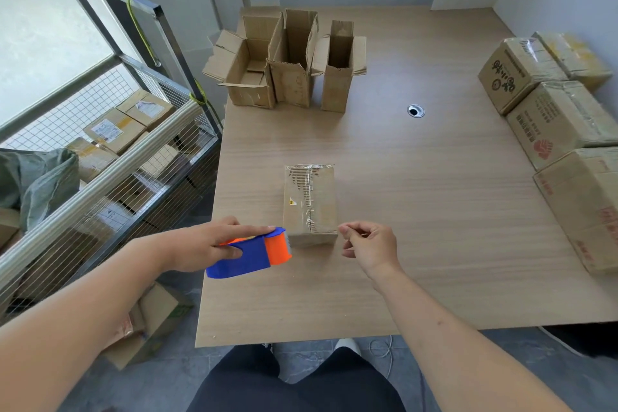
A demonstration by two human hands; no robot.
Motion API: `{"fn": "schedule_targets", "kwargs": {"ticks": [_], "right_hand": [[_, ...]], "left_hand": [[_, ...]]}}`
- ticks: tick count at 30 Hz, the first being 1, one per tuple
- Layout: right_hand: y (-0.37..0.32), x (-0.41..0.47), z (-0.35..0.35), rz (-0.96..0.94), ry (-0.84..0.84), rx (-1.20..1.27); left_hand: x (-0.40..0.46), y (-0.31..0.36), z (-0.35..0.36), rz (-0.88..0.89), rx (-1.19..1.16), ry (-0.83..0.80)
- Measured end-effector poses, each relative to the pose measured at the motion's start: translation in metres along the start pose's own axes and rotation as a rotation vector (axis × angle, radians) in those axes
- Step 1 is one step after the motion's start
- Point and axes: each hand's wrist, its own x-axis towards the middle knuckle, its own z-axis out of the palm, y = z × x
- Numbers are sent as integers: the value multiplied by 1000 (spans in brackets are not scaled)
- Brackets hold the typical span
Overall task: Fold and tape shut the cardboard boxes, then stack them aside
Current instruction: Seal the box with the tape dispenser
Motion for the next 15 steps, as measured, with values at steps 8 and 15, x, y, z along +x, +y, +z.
{"fn": "schedule_targets", "kwargs": {"ticks": [8, 15], "right_hand": [[12, 9, 8, 50, 75, 21], [28, 19, 20, 92, 111, 16]], "left_hand": [[17, -23, -10, -41, 13, -2], [41, -35, -10, -67, 40, -24]]}}
